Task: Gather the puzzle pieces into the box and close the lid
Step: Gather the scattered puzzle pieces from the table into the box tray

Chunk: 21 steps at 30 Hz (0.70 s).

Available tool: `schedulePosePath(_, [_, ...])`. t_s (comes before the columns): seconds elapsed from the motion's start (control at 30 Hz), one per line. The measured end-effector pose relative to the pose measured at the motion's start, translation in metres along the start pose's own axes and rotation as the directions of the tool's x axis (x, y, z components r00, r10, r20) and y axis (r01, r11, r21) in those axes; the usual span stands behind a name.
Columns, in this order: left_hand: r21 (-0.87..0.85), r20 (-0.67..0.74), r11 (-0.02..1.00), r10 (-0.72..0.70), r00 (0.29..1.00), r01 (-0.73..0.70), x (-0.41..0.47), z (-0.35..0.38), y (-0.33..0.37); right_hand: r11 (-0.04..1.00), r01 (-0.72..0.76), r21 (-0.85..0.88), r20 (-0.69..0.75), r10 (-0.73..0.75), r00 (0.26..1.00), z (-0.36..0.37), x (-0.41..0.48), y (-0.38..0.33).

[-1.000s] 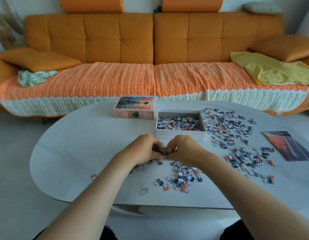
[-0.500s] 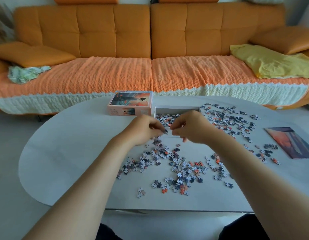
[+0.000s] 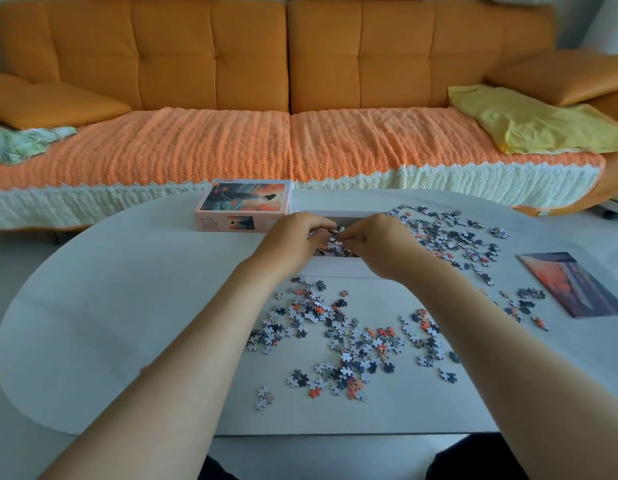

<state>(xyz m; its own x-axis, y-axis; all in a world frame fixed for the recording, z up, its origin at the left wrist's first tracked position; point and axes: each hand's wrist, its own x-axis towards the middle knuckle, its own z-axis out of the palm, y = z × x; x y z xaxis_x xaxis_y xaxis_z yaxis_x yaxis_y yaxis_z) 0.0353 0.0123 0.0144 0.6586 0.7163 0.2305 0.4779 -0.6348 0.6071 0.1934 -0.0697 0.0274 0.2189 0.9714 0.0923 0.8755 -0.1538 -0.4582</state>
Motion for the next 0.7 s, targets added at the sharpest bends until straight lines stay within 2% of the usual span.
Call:
schedulePosePath(0.07, [0.032,-0.026,0.999,0.022,0.999,-0.021,-0.002,-0.005,-0.003,1.0,0.02,0.006,-0.025,-0.019,0.999,0.001,-0.001,0.0])
schedulePosePath(0.23, [0.176,0.022,0.982,0.06,0.998,-0.063,-0.023,-0.011,-0.014,0.992,0.041,-0.116,0.086,-0.031,0.996,0.007,-0.008,0.008])
schedulePosePath(0.37, [0.348,0.151,0.929,0.079,0.985,-0.128,-0.041,-0.011,-0.013,0.989,0.129,-0.073,-0.067,-0.134,0.989,0.005,-0.015,0.0])
schedulePosePath(0.47, [0.319,0.044,0.941,0.103,0.994,-0.111,-0.052,-0.012,-0.013,0.971,0.239,-0.014,-0.114,-0.239,0.964,0.001,-0.027,-0.017])
schedulePosePath(0.53, [0.305,-0.1,0.948,0.132,0.986,-0.096,-0.059,-0.012,-0.013,0.961,0.277,0.01,-0.005,-0.277,0.961,0.005,-0.038,-0.028])
schedulePosePath(0.6, [0.226,-0.134,0.973,0.07,0.989,-0.038,-0.066,-0.014,-0.012,0.955,0.294,-0.035,0.122,-0.288,0.95,0.014,-0.047,-0.034])
schedulePosePath(0.7, [0.191,0.079,0.981,-0.023,0.997,0.008,-0.082,-0.01,-0.014,0.965,0.24,-0.109,0.266,-0.204,0.942,0.029,-0.053,-0.032])
